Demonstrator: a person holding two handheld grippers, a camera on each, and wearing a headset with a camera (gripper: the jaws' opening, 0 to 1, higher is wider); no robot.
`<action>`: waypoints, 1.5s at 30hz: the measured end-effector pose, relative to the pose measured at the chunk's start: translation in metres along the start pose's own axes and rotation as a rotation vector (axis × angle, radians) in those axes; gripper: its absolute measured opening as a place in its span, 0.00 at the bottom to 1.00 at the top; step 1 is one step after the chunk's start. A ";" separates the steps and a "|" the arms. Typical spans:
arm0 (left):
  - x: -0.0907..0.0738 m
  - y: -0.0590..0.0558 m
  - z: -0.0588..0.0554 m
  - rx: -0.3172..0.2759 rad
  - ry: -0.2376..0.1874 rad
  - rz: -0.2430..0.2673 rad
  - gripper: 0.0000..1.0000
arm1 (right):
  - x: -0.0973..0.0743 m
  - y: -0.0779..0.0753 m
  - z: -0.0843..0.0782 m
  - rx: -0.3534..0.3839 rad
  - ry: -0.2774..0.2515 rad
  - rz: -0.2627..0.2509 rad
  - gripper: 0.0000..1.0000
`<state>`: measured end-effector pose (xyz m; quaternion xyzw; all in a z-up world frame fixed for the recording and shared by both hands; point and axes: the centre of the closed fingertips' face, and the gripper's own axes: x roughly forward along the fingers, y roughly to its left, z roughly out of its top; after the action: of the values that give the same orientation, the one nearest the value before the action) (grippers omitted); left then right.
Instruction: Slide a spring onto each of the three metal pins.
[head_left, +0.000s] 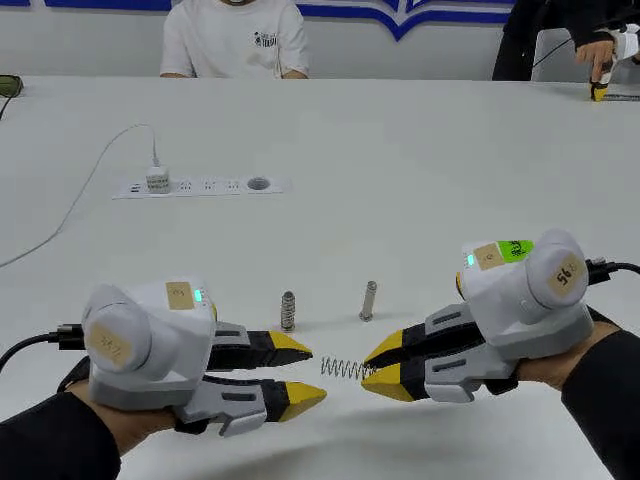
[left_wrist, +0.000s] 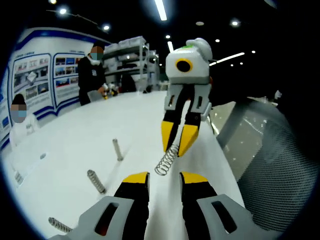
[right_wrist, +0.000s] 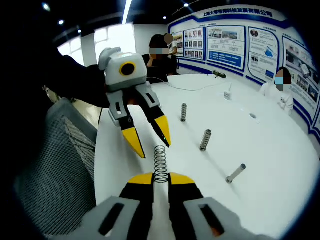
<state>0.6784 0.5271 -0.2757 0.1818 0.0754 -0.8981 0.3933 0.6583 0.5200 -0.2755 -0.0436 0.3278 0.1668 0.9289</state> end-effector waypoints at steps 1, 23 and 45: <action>0.000 -0.001 0.000 0.004 0.000 -0.006 0.24 | 0.000 0.002 0.000 -0.005 0.006 0.008 0.11; 0.004 -0.017 -0.002 0.048 0.037 -0.066 0.11 | -0.008 0.018 0.014 -0.042 0.018 0.065 0.11; 0.007 -0.015 0.004 0.030 0.026 -0.032 0.10 | -0.005 0.022 0.054 -0.140 -0.056 0.058 0.11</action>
<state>0.6618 0.5313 -0.2750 0.1981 0.0701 -0.9028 0.3752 0.6793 0.5492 -0.2297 -0.0939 0.2904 0.2174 0.9271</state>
